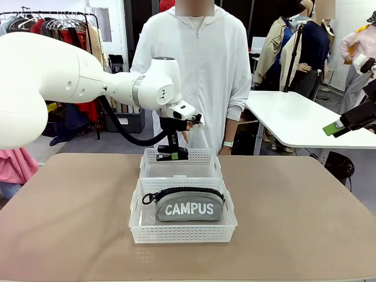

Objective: Distribute items into two baskets.
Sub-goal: Place the picked Stapler into the Organizing basket as instructed by the person.

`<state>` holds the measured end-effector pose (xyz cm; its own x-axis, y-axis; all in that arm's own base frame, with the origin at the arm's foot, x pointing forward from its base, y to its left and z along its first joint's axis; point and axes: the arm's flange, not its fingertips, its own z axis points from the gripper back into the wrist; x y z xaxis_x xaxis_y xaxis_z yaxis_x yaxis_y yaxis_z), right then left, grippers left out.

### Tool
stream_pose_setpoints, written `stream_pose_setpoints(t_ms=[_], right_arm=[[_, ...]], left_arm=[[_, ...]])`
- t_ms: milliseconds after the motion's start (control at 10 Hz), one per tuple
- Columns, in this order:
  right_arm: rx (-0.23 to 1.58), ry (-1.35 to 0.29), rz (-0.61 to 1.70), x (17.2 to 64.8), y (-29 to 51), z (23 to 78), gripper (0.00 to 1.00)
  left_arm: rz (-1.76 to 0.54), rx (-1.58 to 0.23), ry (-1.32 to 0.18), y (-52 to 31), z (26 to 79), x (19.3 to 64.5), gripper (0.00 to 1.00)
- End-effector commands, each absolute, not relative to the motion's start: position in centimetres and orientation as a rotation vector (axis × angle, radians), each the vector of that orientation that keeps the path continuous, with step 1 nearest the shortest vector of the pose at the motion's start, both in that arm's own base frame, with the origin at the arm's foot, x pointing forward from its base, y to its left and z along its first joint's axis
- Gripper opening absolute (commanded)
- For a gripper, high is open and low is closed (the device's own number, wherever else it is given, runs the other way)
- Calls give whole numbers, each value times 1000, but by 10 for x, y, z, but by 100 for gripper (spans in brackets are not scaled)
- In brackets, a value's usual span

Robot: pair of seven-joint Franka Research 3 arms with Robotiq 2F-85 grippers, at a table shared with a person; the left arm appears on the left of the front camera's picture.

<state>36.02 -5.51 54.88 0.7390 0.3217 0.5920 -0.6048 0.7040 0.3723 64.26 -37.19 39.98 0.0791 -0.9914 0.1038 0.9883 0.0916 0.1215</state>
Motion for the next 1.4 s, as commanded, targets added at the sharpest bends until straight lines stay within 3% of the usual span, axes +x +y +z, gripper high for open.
stream_pose_setpoints(t_ms=[0,900,1000,1300], right_arm=[[601,-540,548,360,-54,548,100],[601,-540,548,360,-54,548,100],[601,-540,548,360,-54,548,100],[601,-540,548,360,-54,548,100]], left_arm=[[-1545,73,-204,-371,391,643,0],[-1611,45,-153,-374,334,656,0],[-1609,44,-149,-375,334,656,7],[-1601,47,-150,-373,336,656,67]])
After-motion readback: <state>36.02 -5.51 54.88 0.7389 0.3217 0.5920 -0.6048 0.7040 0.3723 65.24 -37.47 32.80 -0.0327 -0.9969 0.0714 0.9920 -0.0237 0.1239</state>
